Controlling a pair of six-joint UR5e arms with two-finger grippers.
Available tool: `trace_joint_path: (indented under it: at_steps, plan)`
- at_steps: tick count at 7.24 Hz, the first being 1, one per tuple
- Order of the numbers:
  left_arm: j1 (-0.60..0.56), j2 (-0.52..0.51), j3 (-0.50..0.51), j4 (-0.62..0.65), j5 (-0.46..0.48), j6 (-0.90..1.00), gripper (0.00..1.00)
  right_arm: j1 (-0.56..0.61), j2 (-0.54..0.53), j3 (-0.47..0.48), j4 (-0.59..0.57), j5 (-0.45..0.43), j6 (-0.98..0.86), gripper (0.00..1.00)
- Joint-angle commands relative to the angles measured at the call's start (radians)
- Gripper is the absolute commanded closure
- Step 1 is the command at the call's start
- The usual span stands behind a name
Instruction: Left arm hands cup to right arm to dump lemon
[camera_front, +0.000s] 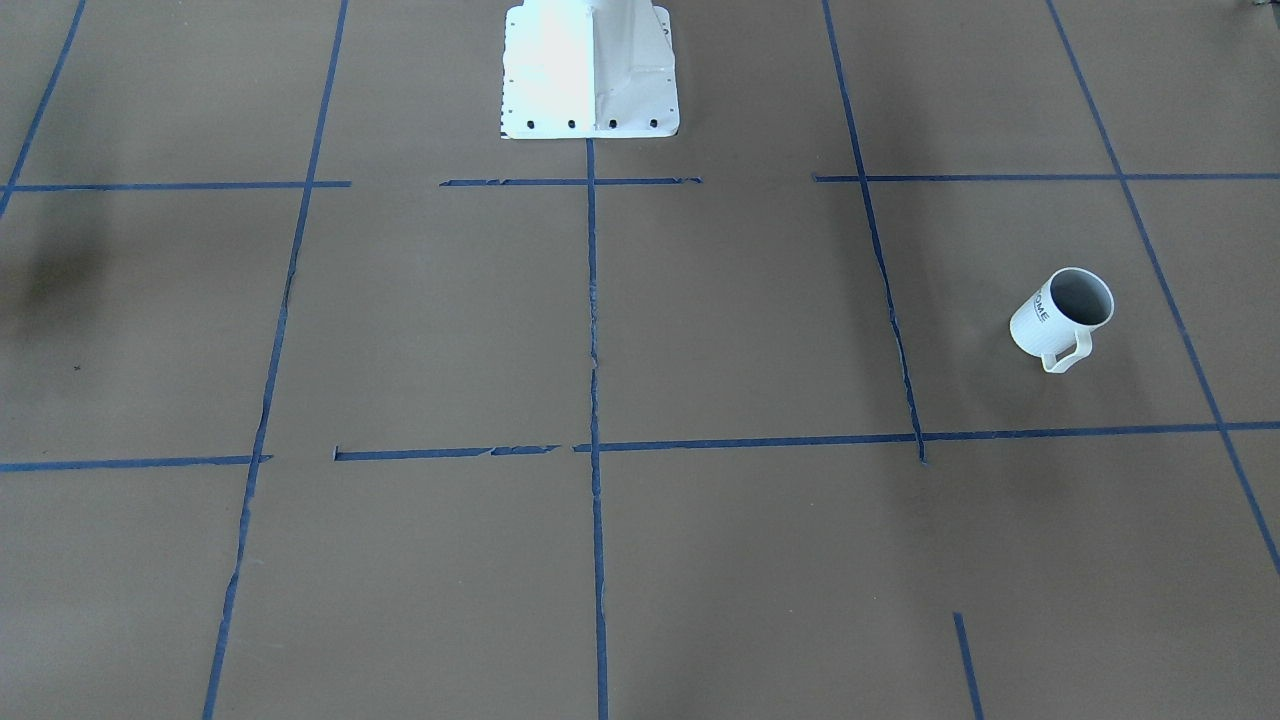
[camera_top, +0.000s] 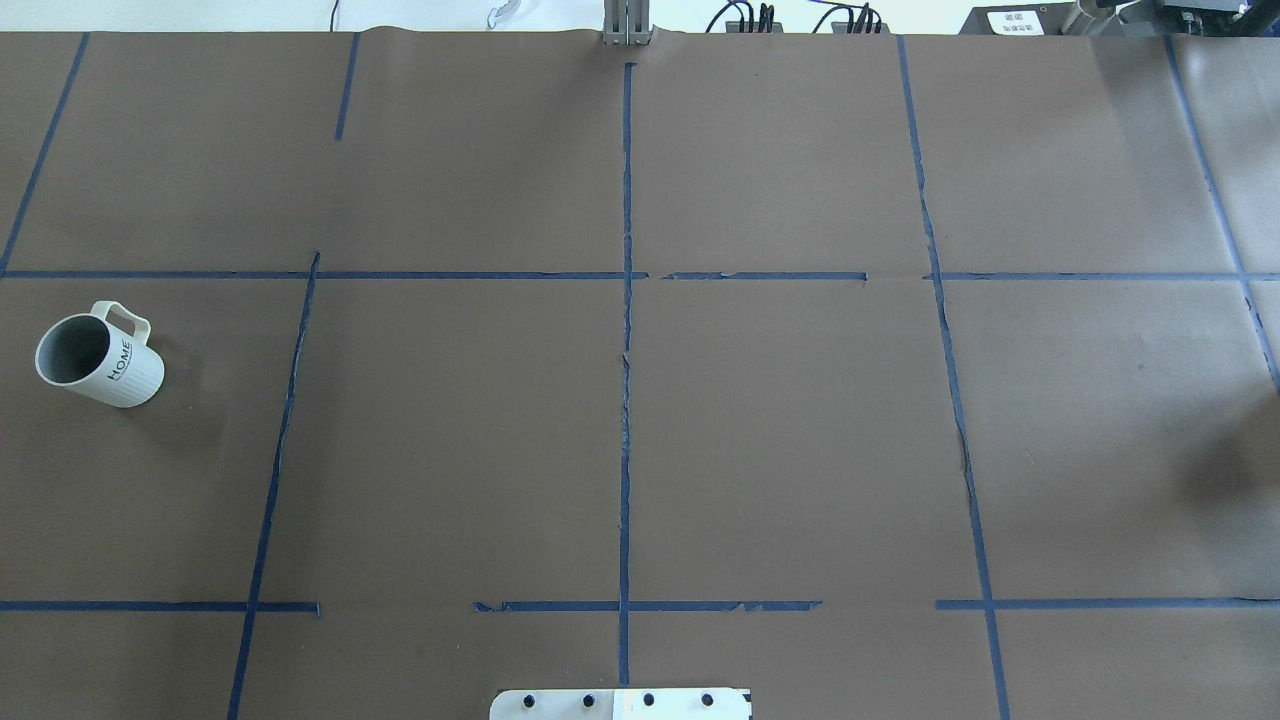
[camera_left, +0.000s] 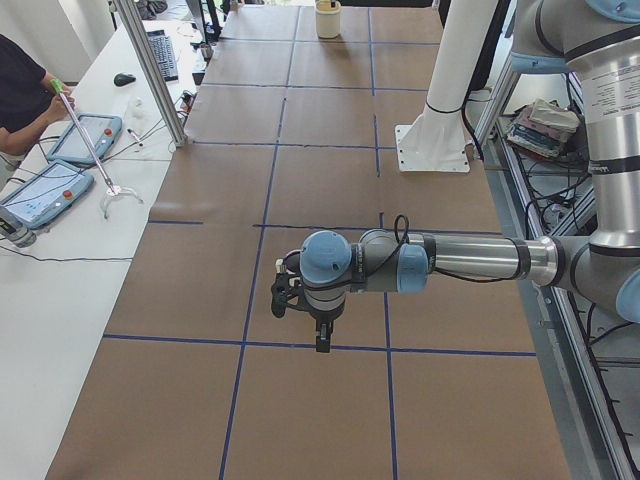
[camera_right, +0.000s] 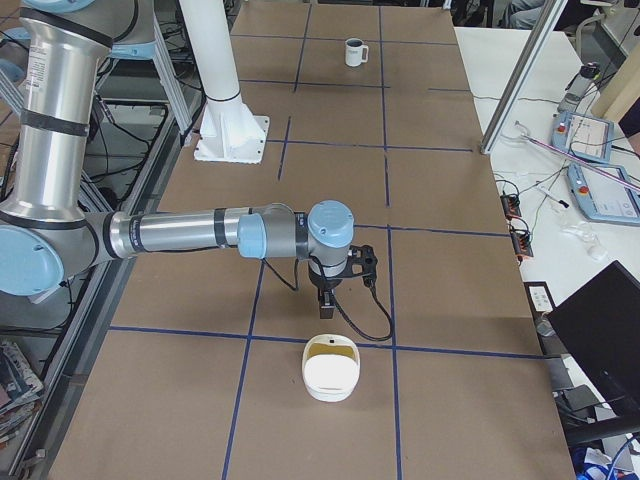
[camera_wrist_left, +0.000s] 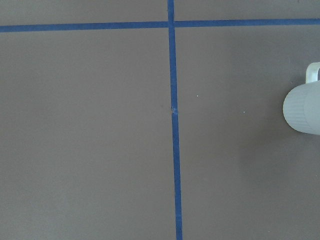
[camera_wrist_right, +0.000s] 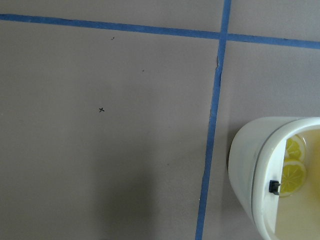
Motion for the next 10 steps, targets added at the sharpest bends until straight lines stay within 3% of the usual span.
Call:
trace_joint_path:
  at_steps: [1,10]
  plan:
    - [0.003,0.002,-0.003,0.005,0.004,0.002,0.00,0.012,0.002,0.021,-0.045,0.002,-0.059,0.00]
    - [0.018,0.002,-0.016,0.008,0.065,0.004,0.00,0.029,0.010,0.048,-0.058,0.001,-0.062,0.00]
